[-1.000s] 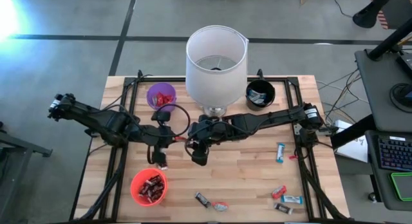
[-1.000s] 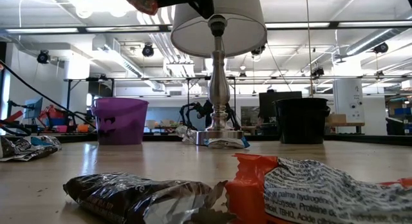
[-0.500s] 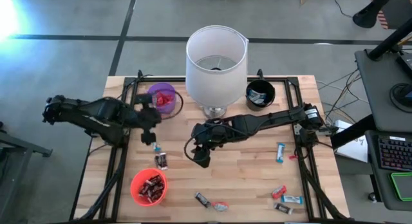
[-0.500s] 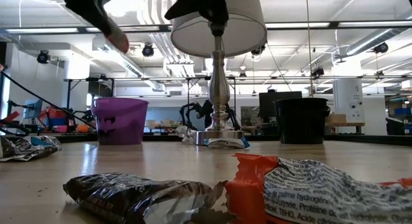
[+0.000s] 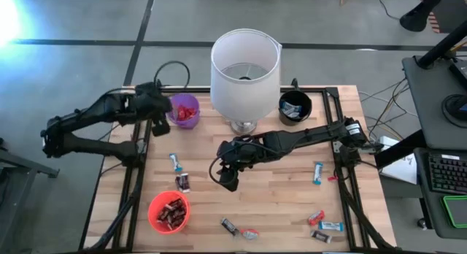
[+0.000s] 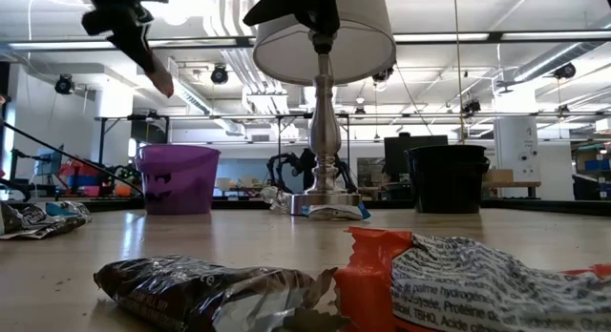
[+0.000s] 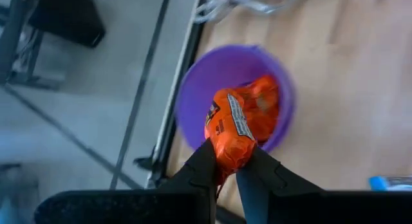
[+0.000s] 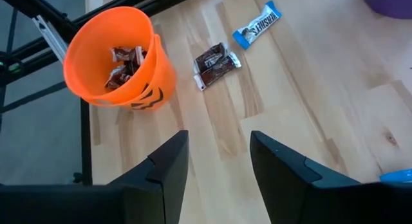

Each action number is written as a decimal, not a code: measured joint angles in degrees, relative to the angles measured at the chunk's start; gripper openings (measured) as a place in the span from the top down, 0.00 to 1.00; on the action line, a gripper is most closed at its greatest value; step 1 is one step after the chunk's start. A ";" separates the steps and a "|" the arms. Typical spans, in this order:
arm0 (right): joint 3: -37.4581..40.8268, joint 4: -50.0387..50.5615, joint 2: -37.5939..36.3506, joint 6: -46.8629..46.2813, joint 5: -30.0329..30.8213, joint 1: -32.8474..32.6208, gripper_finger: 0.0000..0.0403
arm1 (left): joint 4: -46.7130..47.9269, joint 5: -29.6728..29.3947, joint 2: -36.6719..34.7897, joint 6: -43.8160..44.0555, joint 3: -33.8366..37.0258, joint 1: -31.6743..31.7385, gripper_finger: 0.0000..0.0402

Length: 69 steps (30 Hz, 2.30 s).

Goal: Sort candy
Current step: Put the orange chocolate into the purple bucket

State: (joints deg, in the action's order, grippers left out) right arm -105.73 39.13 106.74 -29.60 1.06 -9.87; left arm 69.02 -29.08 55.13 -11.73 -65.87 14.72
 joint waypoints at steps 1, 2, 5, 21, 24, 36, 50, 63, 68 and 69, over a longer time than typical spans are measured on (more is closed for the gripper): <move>0.00 0.00 0.00 0.00 0.02 -0.02 0.62 | -0.17 0.02 0.01 -1.08 0.00 1.85 0.94; 0.00 0.00 0.00 0.02 0.14 -0.02 0.62 | -0.62 0.02 0.07 -2.20 0.01 3.55 0.94; 0.00 -0.11 0.00 0.00 0.41 -0.02 0.62 | -3.12 1.61 0.18 -5.75 0.33 8.36 0.95; 0.00 -0.35 0.00 0.00 0.42 -0.02 0.62 | -10.56 16.41 8.73 -12.28 0.39 21.19 0.93; 0.00 -0.35 0.00 0.00 0.43 -0.02 0.62 | -10.54 17.22 10.85 -12.62 0.39 21.59 0.92; 0.00 -0.06 0.00 0.00 0.44 0.00 0.62 | -10.61 17.70 16.58 -12.70 0.43 22.45 0.80; 0.49 12.31 -0.01 -8.69 0.48 -1.01 0.62 | -7.94 25.44 12.98 -8.37 0.44 22.51 0.71; 3.14 31.51 -0.02 -24.34 0.39 -8.72 0.62 | -5.89 33.14 6.95 -7.36 0.44 22.44 0.71; 5.39 34.99 -0.02 -29.23 0.37 -12.63 0.62 | -5.92 33.14 6.58 -8.64 0.44 22.44 0.71; 5.88 35.95 -0.02 -30.97 0.36 -13.45 0.62 | -5.91 33.14 6.58 -8.76 0.44 22.44 0.71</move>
State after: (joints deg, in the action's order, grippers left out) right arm -99.85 75.09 106.72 -60.57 1.42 -23.32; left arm 63.10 4.06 61.71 -20.48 -65.43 37.17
